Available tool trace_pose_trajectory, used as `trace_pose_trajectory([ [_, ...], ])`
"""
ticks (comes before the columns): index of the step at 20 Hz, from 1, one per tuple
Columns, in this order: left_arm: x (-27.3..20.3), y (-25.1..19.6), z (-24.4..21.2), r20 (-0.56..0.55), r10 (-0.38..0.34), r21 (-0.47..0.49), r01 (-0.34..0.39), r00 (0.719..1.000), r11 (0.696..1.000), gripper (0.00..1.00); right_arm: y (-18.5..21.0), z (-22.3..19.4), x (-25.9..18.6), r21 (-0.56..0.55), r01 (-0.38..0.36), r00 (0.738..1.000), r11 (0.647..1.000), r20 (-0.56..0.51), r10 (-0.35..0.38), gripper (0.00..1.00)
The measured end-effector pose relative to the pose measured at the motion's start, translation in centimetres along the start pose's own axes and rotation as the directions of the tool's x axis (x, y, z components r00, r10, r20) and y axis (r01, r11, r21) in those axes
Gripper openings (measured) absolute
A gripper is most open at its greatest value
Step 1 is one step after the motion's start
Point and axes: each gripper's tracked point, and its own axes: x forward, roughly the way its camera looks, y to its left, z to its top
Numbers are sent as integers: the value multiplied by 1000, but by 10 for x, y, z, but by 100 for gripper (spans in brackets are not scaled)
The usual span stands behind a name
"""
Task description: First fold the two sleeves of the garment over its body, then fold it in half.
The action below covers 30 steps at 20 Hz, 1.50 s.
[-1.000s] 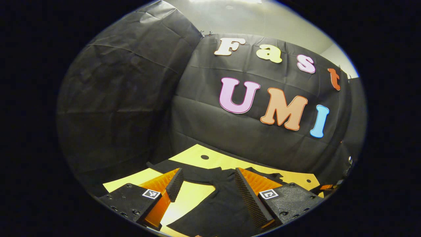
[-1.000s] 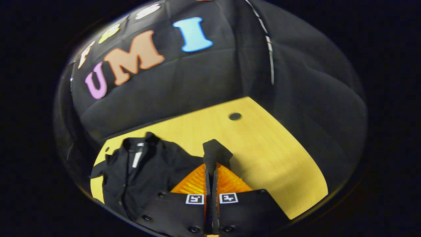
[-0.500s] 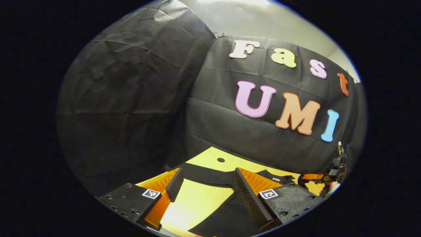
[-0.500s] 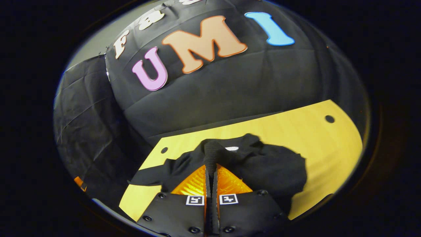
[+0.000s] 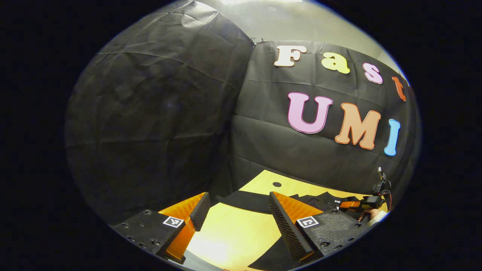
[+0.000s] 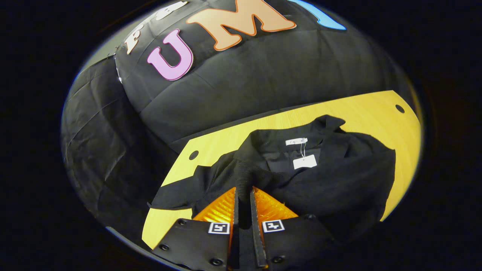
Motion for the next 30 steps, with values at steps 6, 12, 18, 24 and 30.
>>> trace_pose_trajectory([
  [6,15,7,-8,-8,-4,-17,4,1000,1000,92,36,-19,-2,-12,-97,995,995,-18,97,98],
  [12,74,-13,-32,-36,-74,-3,73,997,997,92,30,-12,-92,-155,-47,990,987,124,66,98],
  [18,182,-25,-69,-88,-126,91,134,988,987,92,-10,-9,-200,-158,130,947,979,311,-76,98],
  [24,272,-37,-153,-269,-166,213,226,949,950,93,-53,-12,-298,55,283,861,957,426,-279,98],
  [30,307,-53,-220,-401,-169,269,292,900,918,94,-66,-4,-350,161,390,761,907,498,-416,98],
])
